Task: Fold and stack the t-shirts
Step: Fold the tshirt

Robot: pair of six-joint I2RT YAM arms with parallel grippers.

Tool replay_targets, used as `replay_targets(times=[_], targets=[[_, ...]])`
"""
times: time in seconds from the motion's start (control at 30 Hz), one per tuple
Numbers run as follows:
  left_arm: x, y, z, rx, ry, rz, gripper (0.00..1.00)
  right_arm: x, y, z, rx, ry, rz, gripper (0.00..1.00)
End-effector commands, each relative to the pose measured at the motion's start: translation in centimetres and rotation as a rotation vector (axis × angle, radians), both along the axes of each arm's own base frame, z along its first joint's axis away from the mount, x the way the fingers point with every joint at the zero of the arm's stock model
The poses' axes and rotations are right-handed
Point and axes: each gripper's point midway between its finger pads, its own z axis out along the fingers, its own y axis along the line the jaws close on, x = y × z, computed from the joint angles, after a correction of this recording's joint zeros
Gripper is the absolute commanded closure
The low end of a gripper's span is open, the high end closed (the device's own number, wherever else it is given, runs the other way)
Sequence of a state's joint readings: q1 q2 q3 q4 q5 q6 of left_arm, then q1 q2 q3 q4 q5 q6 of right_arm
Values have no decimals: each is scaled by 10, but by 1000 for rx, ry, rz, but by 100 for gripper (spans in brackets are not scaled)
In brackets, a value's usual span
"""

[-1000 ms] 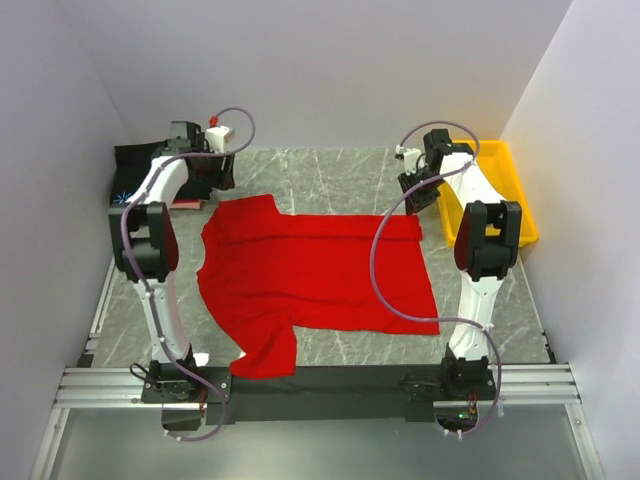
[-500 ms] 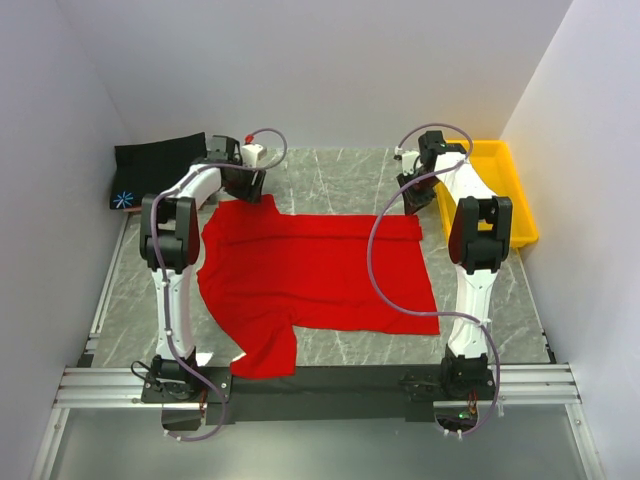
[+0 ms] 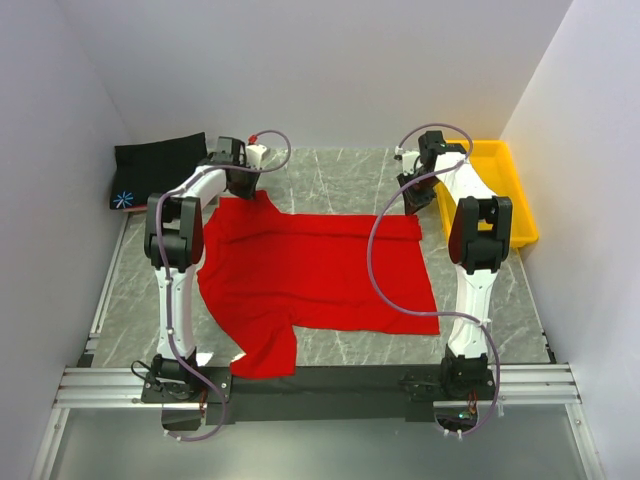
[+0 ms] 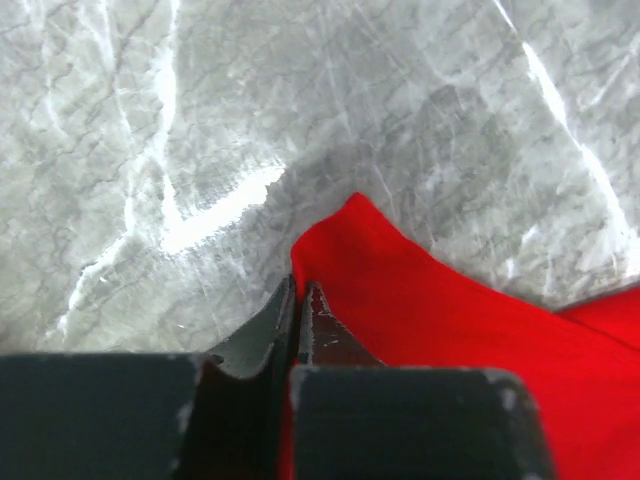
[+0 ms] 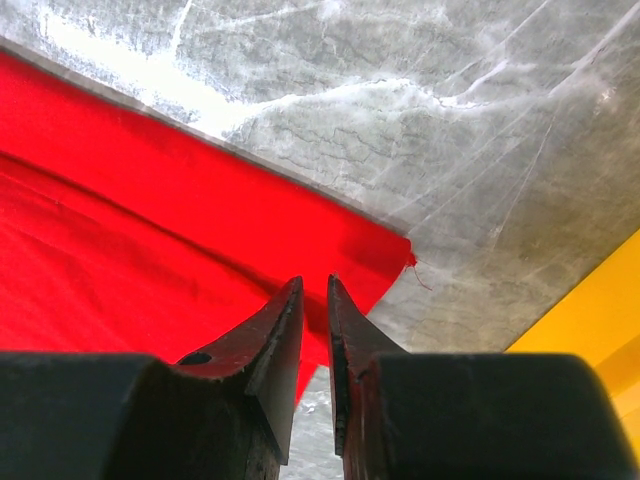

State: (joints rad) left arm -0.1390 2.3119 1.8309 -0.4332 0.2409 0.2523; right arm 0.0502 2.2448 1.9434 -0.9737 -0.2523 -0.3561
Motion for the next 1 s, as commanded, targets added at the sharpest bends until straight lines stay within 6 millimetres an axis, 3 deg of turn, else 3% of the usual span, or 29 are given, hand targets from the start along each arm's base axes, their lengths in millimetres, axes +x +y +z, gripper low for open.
replay_targets(times=[0.0, 0.03, 0.1, 0.13, 0.23, 0.37, 0.4, 0.43, 0.57, 0.6, 0.67, 0.7, 0.73, 0.87, 0.97], targets=[[-18, -1, 12, -8, 40, -19, 99, 4, 5, 9, 11, -22, -2, 77], [-17, -2, 30, -13, 9, -22, 99, 4, 6, 10, 17, -21, 0, 77], [-18, -3, 49, -18, -23, -34, 99, 2, 7, 13, 21, -25, -2, 78], [-20, -2, 68, -20, -57, -40, 99, 2, 6, 13, 24, -26, -4, 78], [-35, -4, 100, -35, -92, -60, 99, -3, 7, 16, 25, -28, -1, 78], [-68, -6, 120, -65, -76, -87, 99, -10, 6, 24, 26, -39, 7, 78], [-83, -6, 111, -73, -36, -91, 99, -12, 7, 25, 25, -40, 12, 78], [-96, -10, 123, -95, -43, -112, 99, -16, 6, 23, 26, -30, 12, 78], [-151, -20, 118, -152, 31, -165, 99, -25, 5, 29, 20, -39, 19, 78], [-171, -22, 104, -161, 81, -177, 99, -29, 4, 26, 17, -33, 22, 77], [-194, -25, 111, -185, 73, -205, 99, -33, 3, 32, 11, -48, 28, 77], [-213, -27, 100, -185, 107, -224, 99, -37, 2, 30, 8, -46, 33, 77], [-222, -28, 106, -184, 87, -239, 99, -39, 1, 30, 1, -45, 34, 76], [-259, -35, 86, -160, 132, -280, 99, -46, 0, 28, 1, -34, 39, 75], [-278, -37, 66, -143, 178, -290, 83, -47, 2, 27, 9, -29, 33, 74]])
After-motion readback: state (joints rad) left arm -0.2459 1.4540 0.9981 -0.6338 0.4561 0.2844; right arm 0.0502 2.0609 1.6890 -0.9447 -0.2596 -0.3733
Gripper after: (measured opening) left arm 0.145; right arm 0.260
